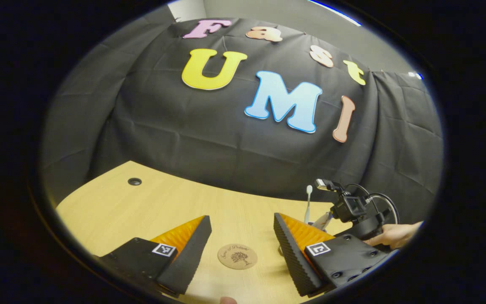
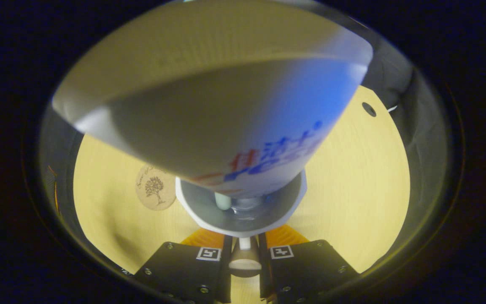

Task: Put the toothbrush and toothpaste on the desktop into the cup, then pick up the cup and place it on the coaster on the desktop.

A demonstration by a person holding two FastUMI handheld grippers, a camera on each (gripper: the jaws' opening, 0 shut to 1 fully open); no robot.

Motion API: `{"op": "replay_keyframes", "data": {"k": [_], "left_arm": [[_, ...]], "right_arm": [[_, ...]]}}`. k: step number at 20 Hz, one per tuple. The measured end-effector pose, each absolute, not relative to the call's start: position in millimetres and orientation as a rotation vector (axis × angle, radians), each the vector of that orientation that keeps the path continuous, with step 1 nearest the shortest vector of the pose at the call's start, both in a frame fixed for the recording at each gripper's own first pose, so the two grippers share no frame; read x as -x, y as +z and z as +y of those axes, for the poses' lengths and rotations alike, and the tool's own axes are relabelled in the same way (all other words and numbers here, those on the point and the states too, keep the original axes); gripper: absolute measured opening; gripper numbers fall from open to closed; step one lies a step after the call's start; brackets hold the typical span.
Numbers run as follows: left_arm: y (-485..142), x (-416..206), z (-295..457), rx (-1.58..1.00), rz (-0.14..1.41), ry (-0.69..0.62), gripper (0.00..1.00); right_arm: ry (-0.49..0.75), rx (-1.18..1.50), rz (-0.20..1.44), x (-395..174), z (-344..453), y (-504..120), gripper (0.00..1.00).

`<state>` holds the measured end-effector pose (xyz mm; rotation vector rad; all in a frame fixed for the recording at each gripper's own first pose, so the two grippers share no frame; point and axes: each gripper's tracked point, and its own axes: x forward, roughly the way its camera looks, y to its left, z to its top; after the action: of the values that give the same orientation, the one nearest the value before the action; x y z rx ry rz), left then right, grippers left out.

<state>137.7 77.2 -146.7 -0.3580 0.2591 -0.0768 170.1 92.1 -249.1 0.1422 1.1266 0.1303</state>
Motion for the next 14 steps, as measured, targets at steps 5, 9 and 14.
{"op": "replay_keyframes", "data": {"k": [5,9,14], "left_arm": [[-143.8,-123.0,99.3,0.358,0.255,-0.044,0.99],[-141.6,-107.0,127.3,0.361,0.254,-0.010,0.99],[-140.7,-90.2,161.9,0.359,0.251,0.039,0.98]], "right_arm": [[0.182,-0.130,1.127,-165.2,125.1,-238.1,0.27],[0.226,-0.108,1.131,-162.6,159.7,-234.5,0.27],[0.270,-0.076,1.136,-165.6,195.6,-228.3,0.27]]}}
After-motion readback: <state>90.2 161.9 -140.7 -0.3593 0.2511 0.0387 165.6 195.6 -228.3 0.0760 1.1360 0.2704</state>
